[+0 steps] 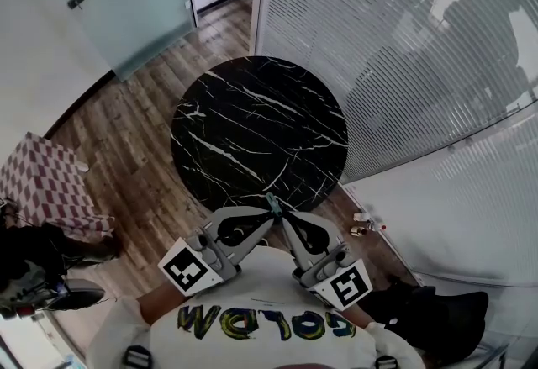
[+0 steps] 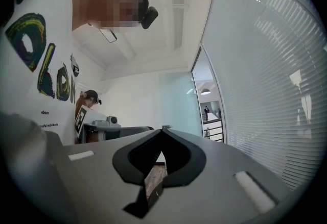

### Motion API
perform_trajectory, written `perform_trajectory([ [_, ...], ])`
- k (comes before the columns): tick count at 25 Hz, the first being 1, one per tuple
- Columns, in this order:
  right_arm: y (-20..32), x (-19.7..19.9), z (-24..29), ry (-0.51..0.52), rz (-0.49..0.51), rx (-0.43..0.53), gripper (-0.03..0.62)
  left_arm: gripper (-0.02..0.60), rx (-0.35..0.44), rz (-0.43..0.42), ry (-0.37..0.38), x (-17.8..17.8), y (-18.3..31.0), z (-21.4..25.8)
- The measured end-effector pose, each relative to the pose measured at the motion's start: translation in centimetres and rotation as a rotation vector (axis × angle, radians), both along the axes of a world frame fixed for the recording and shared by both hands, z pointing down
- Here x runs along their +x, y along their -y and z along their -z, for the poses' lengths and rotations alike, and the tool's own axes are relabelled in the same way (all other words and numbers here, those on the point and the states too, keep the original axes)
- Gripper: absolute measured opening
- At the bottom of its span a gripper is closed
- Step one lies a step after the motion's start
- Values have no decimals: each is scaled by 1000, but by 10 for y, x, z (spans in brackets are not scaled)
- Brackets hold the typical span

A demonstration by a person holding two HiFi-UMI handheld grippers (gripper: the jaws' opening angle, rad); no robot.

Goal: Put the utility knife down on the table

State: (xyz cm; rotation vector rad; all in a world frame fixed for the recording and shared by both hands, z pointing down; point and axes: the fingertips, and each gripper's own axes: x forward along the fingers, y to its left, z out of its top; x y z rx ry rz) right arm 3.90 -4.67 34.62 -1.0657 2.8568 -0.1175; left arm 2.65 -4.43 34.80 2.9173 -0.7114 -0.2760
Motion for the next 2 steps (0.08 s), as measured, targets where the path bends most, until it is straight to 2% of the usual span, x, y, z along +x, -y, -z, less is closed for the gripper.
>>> perform_trajectory([
  [2, 0, 1, -1, -2, -2, -3, 2, 0, -5, 2, -1, 1, 0, 0],
])
